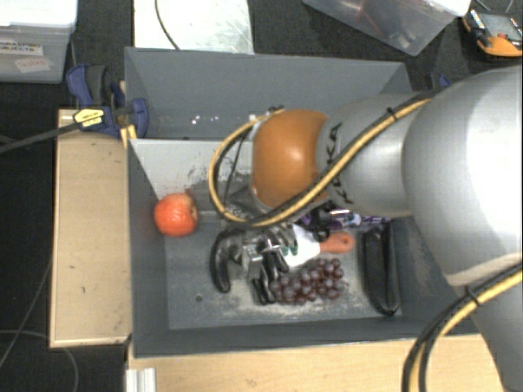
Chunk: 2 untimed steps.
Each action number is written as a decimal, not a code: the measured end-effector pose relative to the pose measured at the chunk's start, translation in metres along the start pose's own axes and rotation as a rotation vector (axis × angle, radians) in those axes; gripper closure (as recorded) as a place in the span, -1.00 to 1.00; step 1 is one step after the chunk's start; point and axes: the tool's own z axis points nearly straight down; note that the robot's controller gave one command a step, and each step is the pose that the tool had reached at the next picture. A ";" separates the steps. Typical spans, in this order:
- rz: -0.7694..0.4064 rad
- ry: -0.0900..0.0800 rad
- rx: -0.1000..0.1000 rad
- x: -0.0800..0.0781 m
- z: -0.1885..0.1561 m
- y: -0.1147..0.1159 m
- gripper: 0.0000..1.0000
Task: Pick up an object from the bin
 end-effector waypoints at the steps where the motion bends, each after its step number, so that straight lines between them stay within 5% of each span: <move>1: -0.007 -0.002 -0.001 -0.002 0.000 0.006 1.00; 2: -0.006 -0.002 -0.001 -0.002 0.000 0.006 1.00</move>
Offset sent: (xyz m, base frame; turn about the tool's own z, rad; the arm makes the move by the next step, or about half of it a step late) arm 0.0000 0.0000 0.0000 0.0000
